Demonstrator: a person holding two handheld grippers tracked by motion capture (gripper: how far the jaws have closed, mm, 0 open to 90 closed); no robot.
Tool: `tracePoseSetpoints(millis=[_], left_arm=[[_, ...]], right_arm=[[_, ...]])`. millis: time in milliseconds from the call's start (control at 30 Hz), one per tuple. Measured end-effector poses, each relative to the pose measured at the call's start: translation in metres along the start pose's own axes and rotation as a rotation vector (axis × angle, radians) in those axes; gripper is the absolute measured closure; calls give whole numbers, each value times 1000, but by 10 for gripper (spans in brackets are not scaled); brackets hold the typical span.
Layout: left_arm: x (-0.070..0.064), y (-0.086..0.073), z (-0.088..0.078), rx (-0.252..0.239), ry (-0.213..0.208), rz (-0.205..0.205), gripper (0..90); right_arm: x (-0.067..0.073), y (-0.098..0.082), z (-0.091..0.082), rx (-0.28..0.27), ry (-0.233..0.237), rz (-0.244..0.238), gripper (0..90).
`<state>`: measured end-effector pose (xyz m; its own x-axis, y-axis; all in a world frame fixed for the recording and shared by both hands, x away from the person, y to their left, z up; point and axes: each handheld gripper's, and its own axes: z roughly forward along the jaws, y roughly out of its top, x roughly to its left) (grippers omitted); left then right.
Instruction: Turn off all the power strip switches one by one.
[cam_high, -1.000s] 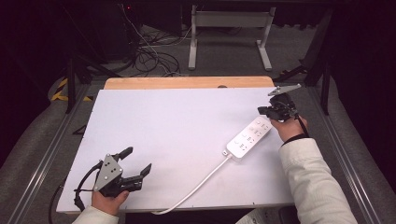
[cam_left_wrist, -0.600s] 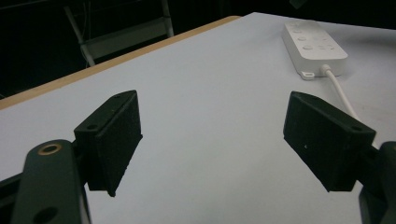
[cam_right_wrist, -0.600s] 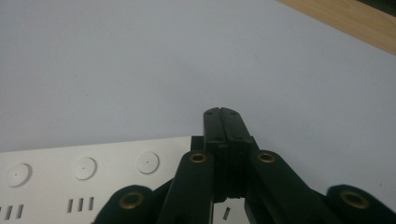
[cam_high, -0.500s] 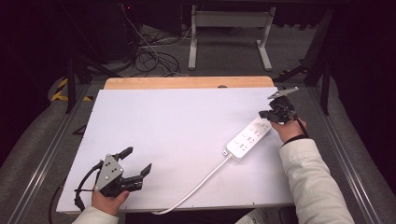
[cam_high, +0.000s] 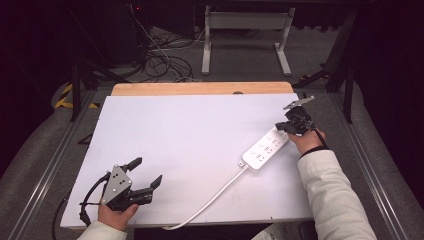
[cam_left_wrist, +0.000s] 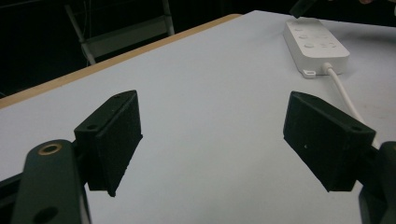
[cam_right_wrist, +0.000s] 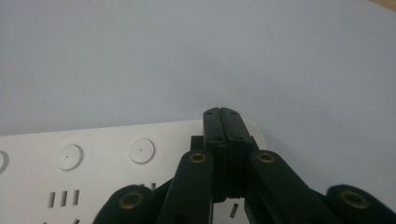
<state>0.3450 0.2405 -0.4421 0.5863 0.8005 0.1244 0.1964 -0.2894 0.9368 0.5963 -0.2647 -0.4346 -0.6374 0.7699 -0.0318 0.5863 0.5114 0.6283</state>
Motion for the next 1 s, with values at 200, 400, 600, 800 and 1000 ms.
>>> tracePoseSetpoints(millis=[200,400,600,800,1000], left_arm=[[0,0,0,0,0,0,199],[0,0,0,4,0,7,199],[0,0,0,4,0,7,199],[0,0,1,4,-3,2,199],[-1,0,1,5,-4,3,199]], right_arm=[[1,-2,2,7,5,0,900],[2,-3,4,11,4,0,900],[1,-6,6,1,5,12,900],[2,-7,7,-1,-1,18,900],[5,-6,7,9,-18,5,900]])
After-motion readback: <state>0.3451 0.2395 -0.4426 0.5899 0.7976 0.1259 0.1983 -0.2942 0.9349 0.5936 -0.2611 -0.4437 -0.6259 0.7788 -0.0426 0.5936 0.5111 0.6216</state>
